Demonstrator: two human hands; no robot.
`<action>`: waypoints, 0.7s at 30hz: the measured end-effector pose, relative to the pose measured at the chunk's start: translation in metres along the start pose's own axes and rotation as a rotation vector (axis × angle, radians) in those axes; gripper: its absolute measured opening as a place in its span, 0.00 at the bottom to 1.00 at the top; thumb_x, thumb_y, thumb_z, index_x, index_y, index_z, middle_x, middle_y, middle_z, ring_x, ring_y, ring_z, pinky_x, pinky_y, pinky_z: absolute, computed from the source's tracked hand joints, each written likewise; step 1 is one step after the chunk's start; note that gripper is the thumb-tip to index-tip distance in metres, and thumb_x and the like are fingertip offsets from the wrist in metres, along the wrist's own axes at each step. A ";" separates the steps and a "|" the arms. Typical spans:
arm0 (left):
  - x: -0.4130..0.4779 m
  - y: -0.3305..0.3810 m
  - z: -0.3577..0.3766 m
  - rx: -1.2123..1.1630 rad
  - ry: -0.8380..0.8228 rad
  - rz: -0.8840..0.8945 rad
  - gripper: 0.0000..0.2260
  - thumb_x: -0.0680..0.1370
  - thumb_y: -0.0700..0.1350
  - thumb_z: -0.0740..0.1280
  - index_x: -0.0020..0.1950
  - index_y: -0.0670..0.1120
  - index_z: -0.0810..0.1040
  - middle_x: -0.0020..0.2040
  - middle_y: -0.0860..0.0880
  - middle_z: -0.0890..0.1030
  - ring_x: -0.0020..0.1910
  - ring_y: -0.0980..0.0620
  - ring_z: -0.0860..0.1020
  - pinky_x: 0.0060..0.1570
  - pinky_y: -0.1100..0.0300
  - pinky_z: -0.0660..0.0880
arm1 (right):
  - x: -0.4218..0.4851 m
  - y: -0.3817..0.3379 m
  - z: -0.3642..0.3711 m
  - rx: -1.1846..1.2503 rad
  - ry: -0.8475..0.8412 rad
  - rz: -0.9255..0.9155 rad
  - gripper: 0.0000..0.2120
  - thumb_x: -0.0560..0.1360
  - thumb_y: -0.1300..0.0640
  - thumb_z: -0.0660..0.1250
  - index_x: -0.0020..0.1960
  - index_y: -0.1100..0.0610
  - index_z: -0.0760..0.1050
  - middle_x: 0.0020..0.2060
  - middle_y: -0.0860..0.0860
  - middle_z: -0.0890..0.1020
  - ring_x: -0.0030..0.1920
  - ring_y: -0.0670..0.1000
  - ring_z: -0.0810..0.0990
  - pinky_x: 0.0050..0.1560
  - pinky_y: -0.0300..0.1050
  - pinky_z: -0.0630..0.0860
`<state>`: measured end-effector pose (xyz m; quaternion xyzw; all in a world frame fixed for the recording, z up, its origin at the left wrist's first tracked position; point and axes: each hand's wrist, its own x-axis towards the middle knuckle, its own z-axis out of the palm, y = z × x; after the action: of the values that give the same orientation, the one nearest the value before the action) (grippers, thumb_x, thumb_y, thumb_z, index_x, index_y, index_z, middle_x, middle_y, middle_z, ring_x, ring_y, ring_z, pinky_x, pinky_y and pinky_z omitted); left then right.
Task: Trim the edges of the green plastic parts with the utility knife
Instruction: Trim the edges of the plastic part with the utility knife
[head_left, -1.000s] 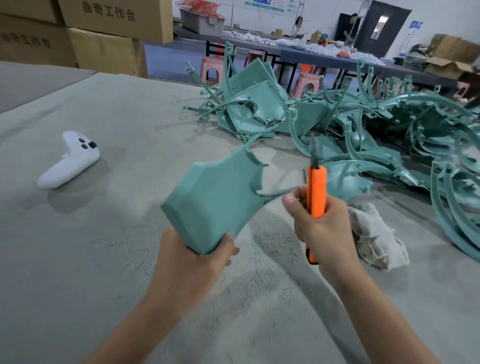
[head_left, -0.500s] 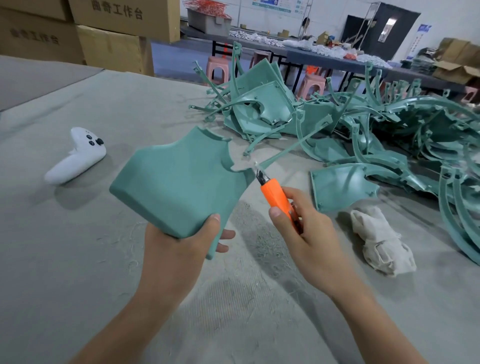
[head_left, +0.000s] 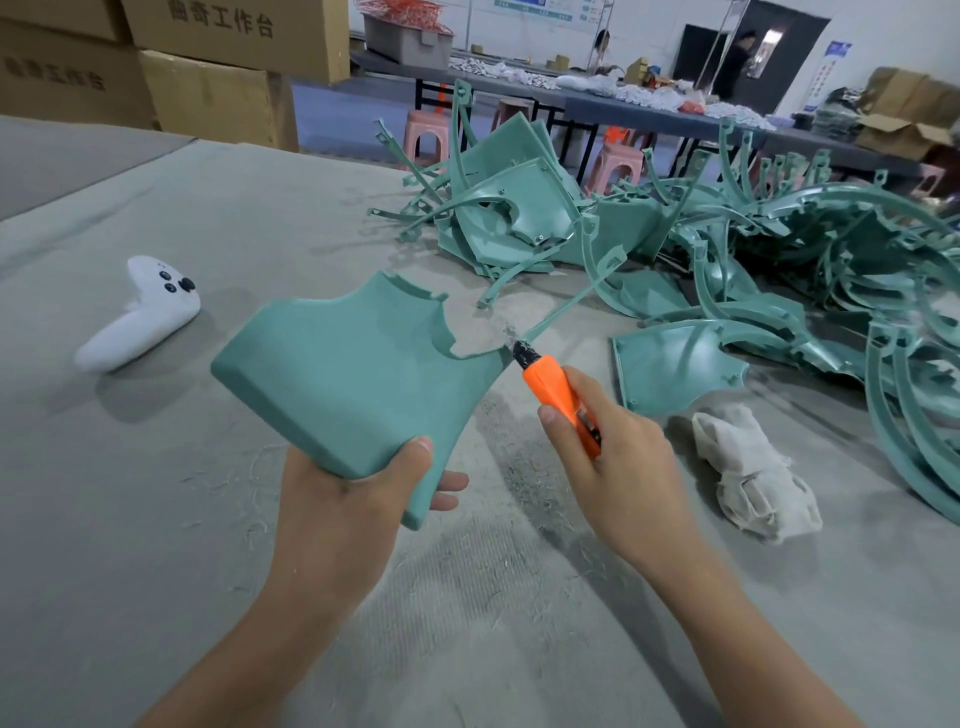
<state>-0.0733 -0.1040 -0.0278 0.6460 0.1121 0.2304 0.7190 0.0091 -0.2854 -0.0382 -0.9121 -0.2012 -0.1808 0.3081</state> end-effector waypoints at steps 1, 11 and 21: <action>0.000 -0.001 0.000 0.007 -0.003 -0.003 0.06 0.72 0.35 0.71 0.44 0.45 0.79 0.33 0.46 0.84 0.30 0.43 0.83 0.26 0.59 0.78 | 0.001 0.002 -0.001 -0.018 0.017 0.007 0.22 0.80 0.41 0.56 0.68 0.52 0.72 0.30 0.41 0.70 0.30 0.42 0.71 0.31 0.44 0.63; -0.003 -0.003 -0.001 0.095 -0.033 -0.055 0.04 0.74 0.36 0.69 0.44 0.45 0.78 0.31 0.46 0.84 0.29 0.46 0.83 0.29 0.63 0.78 | 0.009 0.017 -0.013 -0.225 0.143 0.062 0.25 0.80 0.41 0.53 0.68 0.55 0.72 0.34 0.47 0.76 0.31 0.52 0.75 0.30 0.46 0.72; -0.001 -0.002 -0.002 0.165 -0.016 -0.080 0.03 0.74 0.37 0.69 0.42 0.45 0.78 0.30 0.47 0.83 0.29 0.48 0.83 0.29 0.66 0.77 | 0.013 0.033 -0.021 -0.365 0.192 0.119 0.21 0.81 0.44 0.58 0.69 0.54 0.72 0.40 0.52 0.81 0.32 0.53 0.71 0.29 0.43 0.62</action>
<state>-0.0747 -0.1026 -0.0305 0.6997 0.1505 0.1864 0.6730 0.0319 -0.3197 -0.0326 -0.9416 -0.0806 -0.2819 0.1657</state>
